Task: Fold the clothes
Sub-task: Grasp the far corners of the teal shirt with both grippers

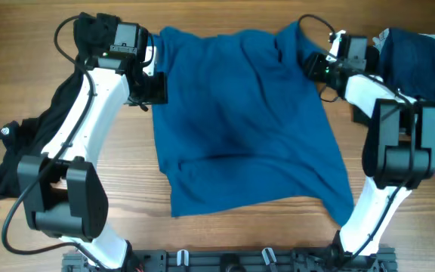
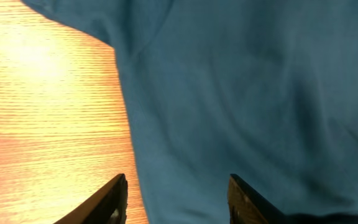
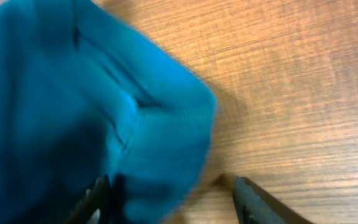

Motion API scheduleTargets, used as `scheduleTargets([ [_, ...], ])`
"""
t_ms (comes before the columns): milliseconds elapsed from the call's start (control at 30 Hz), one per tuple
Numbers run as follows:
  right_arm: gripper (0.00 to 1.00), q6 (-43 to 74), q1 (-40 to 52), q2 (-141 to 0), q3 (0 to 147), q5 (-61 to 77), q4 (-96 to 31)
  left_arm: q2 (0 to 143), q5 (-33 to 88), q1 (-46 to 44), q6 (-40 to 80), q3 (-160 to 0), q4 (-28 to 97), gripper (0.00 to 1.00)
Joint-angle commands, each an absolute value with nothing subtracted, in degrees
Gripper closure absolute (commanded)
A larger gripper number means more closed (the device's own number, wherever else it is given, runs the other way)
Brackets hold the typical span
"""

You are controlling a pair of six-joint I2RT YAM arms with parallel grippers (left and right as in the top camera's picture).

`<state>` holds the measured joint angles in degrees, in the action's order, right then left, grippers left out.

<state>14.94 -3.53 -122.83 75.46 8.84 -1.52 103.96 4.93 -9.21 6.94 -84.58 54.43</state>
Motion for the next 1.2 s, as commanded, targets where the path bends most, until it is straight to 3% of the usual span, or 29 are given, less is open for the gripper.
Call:
scheduleTargets([
  [0, 0.46, 18.5, -2.3, -126.2, 75.4, 8.3, 1.4, 100.3, 0.0, -9.2, 8.1, -84.6, 54.5, 0.47],
  [167, 0.81, 21.2, -1.0, -128.5, 75.4, 8.3, 7.9, 99.4, -1.2, -9.1, 8.1, -84.6, 55.0, 0.46],
  [233, 0.88, 21.2, 0.3, -129.5, 75.4, 8.3, 11.9, 99.4, -1.2, -9.2, 8.1, -84.6, 55.1, 0.46],
  [433, 0.90, 21.0, 5.1, -129.9, 76.2, 9.0, 19.0, 99.4, -2.7, -9.2, 8.1, -84.6, 55.1, 0.45],
  [767, 0.92, 18.2, 12.0, -129.9, 76.8, 7.2, 18.7, 99.4, -2.7, -9.2, 8.2, -84.6, 54.8, 0.45],
  [1100, 0.95, 18.6, 3.6, -129.9, 86.0, 4.4, 19.3, 99.4, -2.7, -9.1, 8.1, -84.6, 54.8, 0.45],
  [1167, 0.87, 17.9, 2.7, -129.9, 88.1, 5.3, 19.7, 99.4, -4.1, -9.1, 8.1, -84.6, 54.4, 0.44],
])
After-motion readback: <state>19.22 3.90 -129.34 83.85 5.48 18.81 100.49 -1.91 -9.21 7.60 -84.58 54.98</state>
